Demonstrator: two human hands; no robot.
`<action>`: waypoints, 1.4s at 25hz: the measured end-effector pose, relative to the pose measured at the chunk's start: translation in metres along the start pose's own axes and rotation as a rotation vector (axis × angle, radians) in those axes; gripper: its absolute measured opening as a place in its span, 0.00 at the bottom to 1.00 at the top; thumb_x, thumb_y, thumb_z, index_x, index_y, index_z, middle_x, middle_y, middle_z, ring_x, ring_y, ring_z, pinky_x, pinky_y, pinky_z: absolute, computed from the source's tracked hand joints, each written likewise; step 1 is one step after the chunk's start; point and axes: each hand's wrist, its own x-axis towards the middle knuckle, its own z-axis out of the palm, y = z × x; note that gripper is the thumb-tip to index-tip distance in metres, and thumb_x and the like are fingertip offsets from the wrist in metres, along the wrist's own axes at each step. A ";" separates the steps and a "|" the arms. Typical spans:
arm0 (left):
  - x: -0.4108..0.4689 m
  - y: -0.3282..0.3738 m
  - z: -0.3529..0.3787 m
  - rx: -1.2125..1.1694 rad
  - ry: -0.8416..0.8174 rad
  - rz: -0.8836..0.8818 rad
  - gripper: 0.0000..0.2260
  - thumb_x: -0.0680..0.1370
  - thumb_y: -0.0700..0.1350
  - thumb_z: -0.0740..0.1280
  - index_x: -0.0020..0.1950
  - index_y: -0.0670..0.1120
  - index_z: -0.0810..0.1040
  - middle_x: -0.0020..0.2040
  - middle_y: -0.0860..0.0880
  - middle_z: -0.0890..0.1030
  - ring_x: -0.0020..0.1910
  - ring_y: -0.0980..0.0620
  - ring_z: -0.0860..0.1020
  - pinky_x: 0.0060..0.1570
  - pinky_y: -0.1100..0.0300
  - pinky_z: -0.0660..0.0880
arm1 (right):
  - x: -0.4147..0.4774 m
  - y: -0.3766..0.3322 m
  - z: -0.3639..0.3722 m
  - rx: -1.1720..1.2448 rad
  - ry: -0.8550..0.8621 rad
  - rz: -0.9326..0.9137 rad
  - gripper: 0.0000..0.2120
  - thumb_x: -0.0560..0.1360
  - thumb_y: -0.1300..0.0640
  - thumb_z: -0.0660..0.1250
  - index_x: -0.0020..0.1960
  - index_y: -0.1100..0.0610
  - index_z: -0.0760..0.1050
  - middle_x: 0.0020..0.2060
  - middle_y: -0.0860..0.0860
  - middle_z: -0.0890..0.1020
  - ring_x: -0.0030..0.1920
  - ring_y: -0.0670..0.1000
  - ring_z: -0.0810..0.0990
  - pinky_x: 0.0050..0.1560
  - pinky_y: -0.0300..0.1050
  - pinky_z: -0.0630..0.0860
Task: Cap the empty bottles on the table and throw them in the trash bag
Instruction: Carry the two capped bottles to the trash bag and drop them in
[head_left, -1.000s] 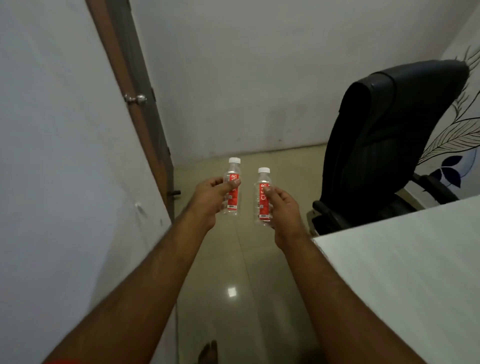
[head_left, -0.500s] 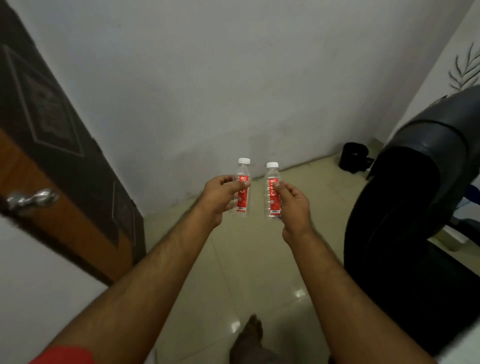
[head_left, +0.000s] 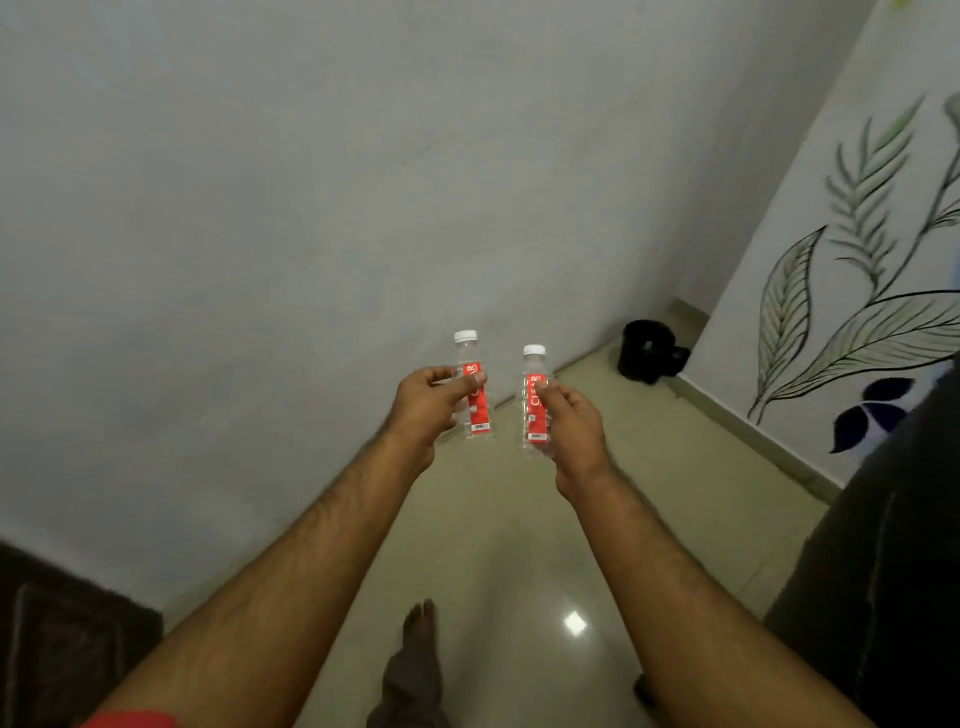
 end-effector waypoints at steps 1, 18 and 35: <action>0.034 0.005 0.012 -0.013 -0.030 -0.002 0.22 0.69 0.49 0.77 0.59 0.43 0.78 0.49 0.45 0.85 0.44 0.48 0.83 0.49 0.48 0.80 | 0.031 -0.006 0.000 0.002 0.028 -0.015 0.11 0.78 0.57 0.69 0.59 0.60 0.78 0.38 0.52 0.82 0.35 0.48 0.79 0.32 0.39 0.76; 0.524 0.055 0.349 0.320 -0.570 -0.194 0.19 0.76 0.57 0.68 0.54 0.41 0.81 0.49 0.41 0.85 0.45 0.43 0.84 0.44 0.48 0.82 | 0.531 -0.124 -0.106 0.016 0.472 0.259 0.19 0.74 0.45 0.71 0.55 0.59 0.82 0.45 0.57 0.86 0.39 0.55 0.84 0.37 0.47 0.80; 0.919 -0.020 0.673 0.624 -0.546 -0.494 0.08 0.76 0.50 0.70 0.45 0.46 0.79 0.47 0.42 0.82 0.45 0.43 0.82 0.47 0.51 0.80 | 0.980 -0.159 -0.294 -0.107 0.664 0.603 0.10 0.75 0.51 0.73 0.45 0.58 0.80 0.45 0.58 0.84 0.41 0.55 0.83 0.41 0.50 0.80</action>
